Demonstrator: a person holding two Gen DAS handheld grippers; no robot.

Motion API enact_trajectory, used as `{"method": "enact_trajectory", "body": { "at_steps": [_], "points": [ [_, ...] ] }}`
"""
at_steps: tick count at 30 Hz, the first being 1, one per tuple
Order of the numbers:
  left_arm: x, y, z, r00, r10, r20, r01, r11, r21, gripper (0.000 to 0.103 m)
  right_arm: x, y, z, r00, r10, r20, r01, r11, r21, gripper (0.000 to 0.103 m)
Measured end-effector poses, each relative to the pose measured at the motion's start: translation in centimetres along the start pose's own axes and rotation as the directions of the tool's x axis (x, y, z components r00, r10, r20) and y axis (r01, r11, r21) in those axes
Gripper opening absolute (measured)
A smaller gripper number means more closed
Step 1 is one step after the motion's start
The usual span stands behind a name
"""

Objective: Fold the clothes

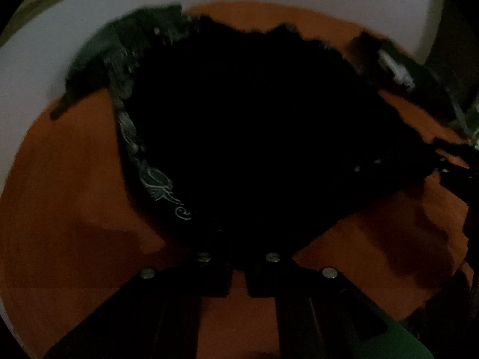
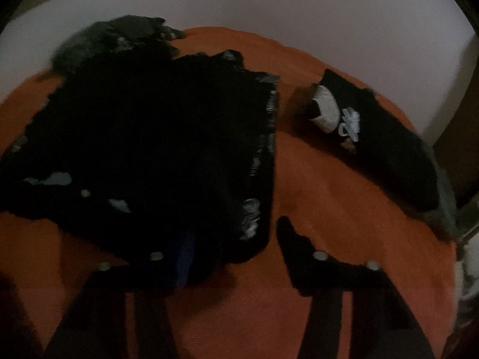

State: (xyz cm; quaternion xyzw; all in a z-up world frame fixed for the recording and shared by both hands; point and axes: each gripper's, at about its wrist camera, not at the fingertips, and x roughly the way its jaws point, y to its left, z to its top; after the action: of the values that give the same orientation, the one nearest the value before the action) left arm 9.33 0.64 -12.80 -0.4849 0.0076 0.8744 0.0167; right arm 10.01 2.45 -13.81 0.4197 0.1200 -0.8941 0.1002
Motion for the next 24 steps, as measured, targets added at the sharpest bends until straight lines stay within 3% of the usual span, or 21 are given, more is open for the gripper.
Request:
{"method": "enact_trajectory", "body": {
  "at_steps": [2,4,9,10,11,17,18,19,20,24],
  "points": [
    [0.2,-0.8,-0.6,1.0,0.004,-0.022,-0.003,0.999,0.032,0.006,0.3,0.6,-0.3,0.996,0.078,-0.033,-0.078,0.997,0.001,0.018],
    [1.3,-1.4,-1.3,0.998,0.02,-0.054,-0.017,0.998,0.062,0.006,0.7,1.3,-0.7,0.996,0.076,-0.045,-0.077,0.997,-0.029,0.016],
    [2.8,-1.5,0.1,0.992,0.027,-0.12,-0.027,1.0,-0.001,0.008,0.7,1.6,-0.3,1.0,0.005,-0.015,-0.006,0.997,-0.076,0.016],
    [2.9,-1.5,0.3,0.992,0.027,-0.122,-0.03,0.999,-0.017,0.009,0.6,1.7,-0.1,1.0,0.008,-0.01,-0.009,0.997,-0.083,0.02],
    [3.2,-1.6,0.6,0.991,0.045,-0.126,-0.047,0.999,-0.013,0.01,0.5,1.9,-0.2,1.0,0.006,-0.004,-0.007,0.995,-0.097,0.025],
    [4.3,-1.8,0.9,0.987,0.087,-0.136,-0.084,0.996,0.029,0.01,1.1,3.3,-0.8,0.999,-0.038,0.027,0.042,0.981,-0.188,0.031],
    [4.2,-1.7,0.9,0.988,0.085,-0.129,-0.082,0.996,0.029,0.009,1.3,3.3,-0.9,0.999,-0.033,0.028,0.038,0.981,-0.191,0.031],
    [3.9,-1.5,0.9,0.99,0.088,-0.112,-0.085,0.996,0.028,0.008,1.5,3.2,-0.9,0.999,-0.025,0.024,0.029,0.981,-0.194,0.022],
    [3.5,-1.3,0.7,0.992,0.088,-0.093,-0.086,0.996,0.033,0.007,1.4,2.7,-0.6,0.999,-0.017,0.028,0.022,0.983,-0.18,0.004],
    [0.2,-2.0,-0.4,0.999,0.042,0.011,-0.042,0.995,0.092,0.007,-1.7,0.6,-0.8,0.993,0.052,0.102,-0.042,0.994,-0.1,0.005]
  ]
}}
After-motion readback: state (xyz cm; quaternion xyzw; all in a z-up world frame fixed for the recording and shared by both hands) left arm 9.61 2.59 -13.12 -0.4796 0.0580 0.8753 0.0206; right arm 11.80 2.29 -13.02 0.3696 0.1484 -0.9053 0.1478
